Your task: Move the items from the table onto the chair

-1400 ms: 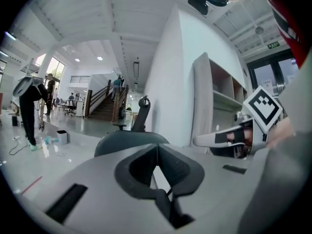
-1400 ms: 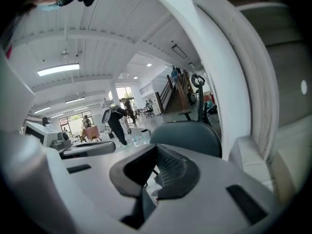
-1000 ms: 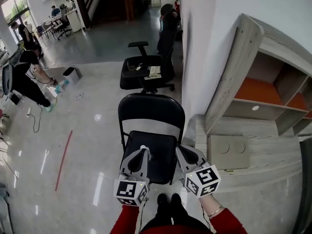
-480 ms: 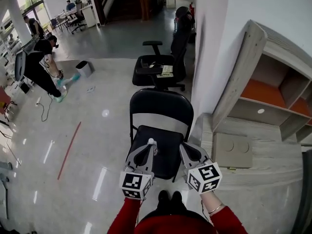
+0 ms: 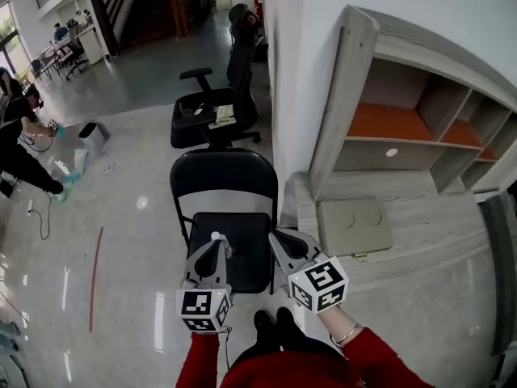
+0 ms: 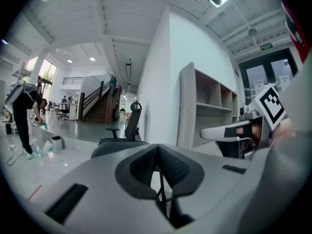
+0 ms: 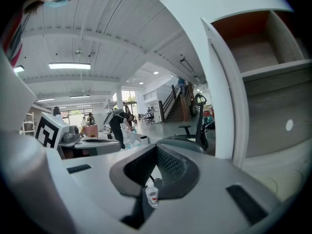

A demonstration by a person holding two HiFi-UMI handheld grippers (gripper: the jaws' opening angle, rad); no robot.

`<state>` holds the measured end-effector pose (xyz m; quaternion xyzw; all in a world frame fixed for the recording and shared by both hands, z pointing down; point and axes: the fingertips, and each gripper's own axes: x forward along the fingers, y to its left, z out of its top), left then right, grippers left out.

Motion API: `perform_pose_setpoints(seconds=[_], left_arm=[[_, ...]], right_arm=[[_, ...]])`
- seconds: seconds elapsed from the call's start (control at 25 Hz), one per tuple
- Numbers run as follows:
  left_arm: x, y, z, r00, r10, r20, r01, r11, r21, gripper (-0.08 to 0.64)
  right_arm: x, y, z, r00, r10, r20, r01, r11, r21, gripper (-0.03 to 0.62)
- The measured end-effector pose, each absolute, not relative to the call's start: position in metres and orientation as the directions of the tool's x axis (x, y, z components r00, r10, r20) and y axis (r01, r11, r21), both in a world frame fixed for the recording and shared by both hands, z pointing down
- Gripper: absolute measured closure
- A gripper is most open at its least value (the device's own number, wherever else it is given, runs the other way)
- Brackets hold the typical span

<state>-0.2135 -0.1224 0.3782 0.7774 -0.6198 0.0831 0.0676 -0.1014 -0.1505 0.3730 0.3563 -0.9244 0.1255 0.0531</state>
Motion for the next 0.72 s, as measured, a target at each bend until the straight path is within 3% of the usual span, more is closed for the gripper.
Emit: perform_pose_setpoints(seconds=[0.16,0.4,0.56,0.72], left_arm=[[-0.169,-0.141,0.382,0.329,-0.917,0.227,-0.943,-0.331,0.029,0.539],[-0.078,-0.169,0.405,0.488,-0.812,0.320,-0.870,-0.482,0.103,0.440],[-0.034,-0.187,0.427,0.524,-0.758,0.389,-0.847,-0.510,0.146,0.414],[-0.007,-0.202,0.454,0.531,-0.723,0.442,-0.844,-0.499,0.197,0.407]], right_arm=[[-0.036,-0.153,0.372,-0.637,-0.744,0.201,-0.770,0.606,-0.201,0.580],[0.126,-0.156,0.396,-0.360,-0.888,0.288,-0.931,0.320,-0.178,0.580],[0.210,-0.160,0.427,-0.263,-0.890,0.374,-0.962,0.210,-0.177,0.580],[0.252,-0.176,0.455,-0.271,-0.874,0.402,-0.957,0.201,-0.209,0.578]])
